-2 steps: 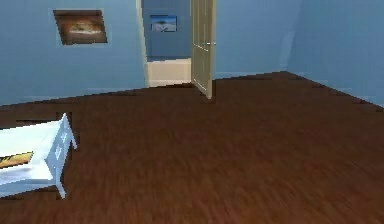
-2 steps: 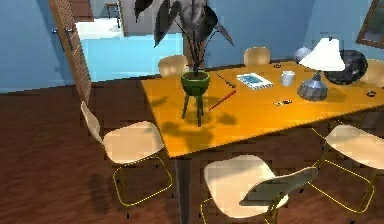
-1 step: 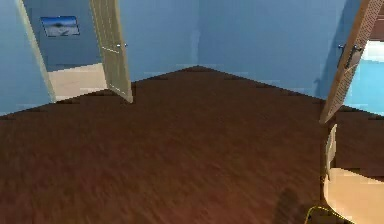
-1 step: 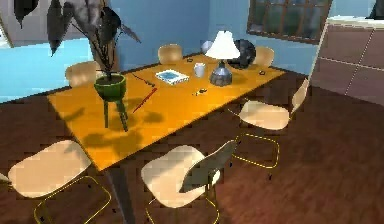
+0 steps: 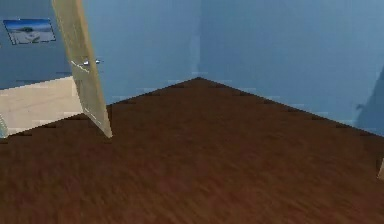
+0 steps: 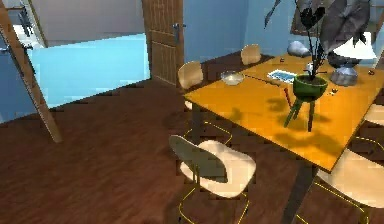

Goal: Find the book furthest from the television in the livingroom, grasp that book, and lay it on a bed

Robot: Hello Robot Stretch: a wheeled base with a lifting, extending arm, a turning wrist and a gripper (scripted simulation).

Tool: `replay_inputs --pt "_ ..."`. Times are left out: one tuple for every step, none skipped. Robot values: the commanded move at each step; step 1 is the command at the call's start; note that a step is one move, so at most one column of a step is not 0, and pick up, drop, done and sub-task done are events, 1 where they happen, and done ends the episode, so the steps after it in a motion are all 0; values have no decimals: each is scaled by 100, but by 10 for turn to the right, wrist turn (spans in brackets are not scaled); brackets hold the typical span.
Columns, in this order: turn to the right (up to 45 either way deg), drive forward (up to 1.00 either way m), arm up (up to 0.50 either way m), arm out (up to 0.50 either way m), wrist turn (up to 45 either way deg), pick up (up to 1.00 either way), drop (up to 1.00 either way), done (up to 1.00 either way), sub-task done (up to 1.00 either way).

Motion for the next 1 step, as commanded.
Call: replay_inputs --pt "120 0 0 0 0 0 0 0 0"
